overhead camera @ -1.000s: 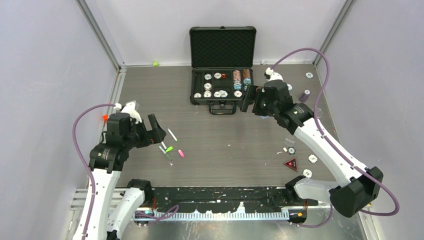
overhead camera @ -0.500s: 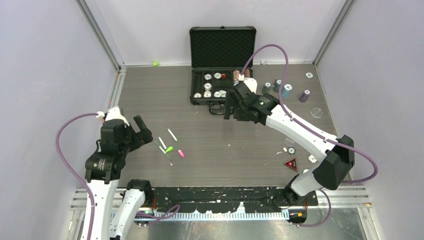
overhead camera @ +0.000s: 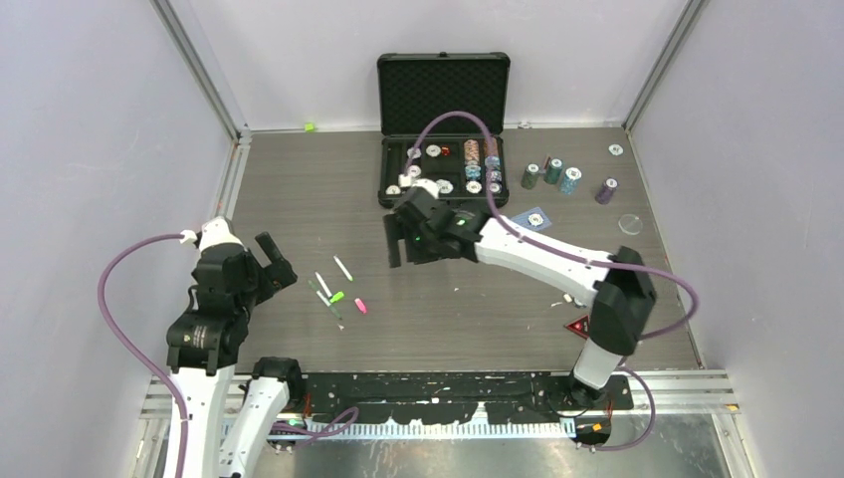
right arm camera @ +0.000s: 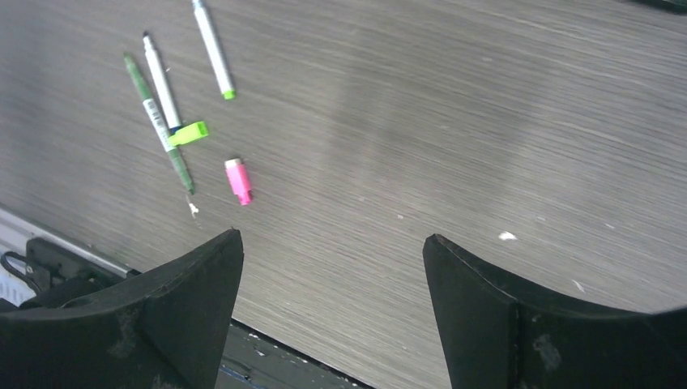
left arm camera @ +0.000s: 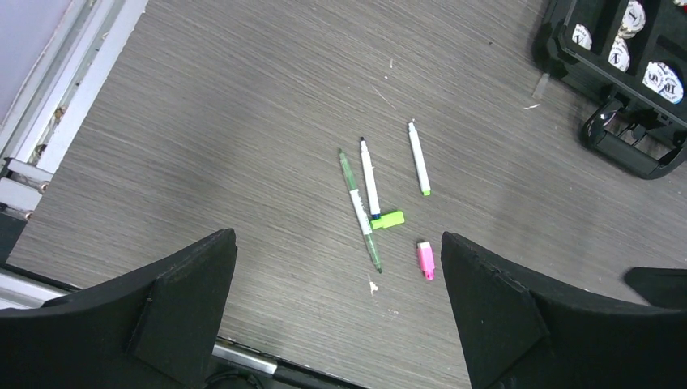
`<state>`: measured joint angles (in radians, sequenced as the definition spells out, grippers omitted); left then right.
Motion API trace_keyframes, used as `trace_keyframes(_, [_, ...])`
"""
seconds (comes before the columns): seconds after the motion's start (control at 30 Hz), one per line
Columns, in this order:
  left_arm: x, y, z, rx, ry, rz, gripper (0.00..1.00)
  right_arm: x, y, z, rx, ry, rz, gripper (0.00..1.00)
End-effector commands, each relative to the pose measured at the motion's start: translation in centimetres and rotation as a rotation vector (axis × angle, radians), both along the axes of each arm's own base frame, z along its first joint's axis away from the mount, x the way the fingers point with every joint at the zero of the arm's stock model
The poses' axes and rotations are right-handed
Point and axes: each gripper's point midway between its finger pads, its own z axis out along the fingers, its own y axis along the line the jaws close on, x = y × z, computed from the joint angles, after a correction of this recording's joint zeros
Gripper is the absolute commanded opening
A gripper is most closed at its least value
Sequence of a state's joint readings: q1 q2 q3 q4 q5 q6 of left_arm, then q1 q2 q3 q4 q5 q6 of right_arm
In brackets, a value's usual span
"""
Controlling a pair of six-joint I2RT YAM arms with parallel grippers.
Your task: Insert the pens into the pen caps
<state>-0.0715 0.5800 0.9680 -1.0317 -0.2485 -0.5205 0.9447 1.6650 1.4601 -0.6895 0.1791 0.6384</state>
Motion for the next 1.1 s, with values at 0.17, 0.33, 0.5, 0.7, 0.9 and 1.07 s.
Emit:
trace_keyframes(0.17, [-0.3,0.5,1.3,0.002,-0.058,0.027,1.00,-1.5,8.0,0.1,-0.003,-0.034,0.200,0.85])
trace_keyframes(0.33, [-0.7,0.7,1.5,0.005,-0.071,0.045,1.00,-0.6,10.7,-1.1,-0.015,-0.023,0.243,0.81])
trace_keyframes(0.5, [-1.0,1.2,1.6,0.015,-0.078,0.075,1.00,0.6,12.5,-2.5,-0.060,-0.017,0.269,0.78])
trace_keyframes(0.7, [-1.2,1.5,1.7,0.025,-0.080,0.091,1.00,1.8,14.4,-4.6,-0.099,-0.016,0.296,0.72])
trace_keyframes(0.9, [-1.4,1.6,1.7,0.031,-0.083,0.095,0.99,2.6,16.0,-6.9,-0.127,0.001,0.312,0.63])
trace_keyframes(1.07, [-1.5,1.6,1.8,0.037,-0.087,0.098,0.99,3.1,16.9,-8.4,-0.139,0.006,0.317,0.57])
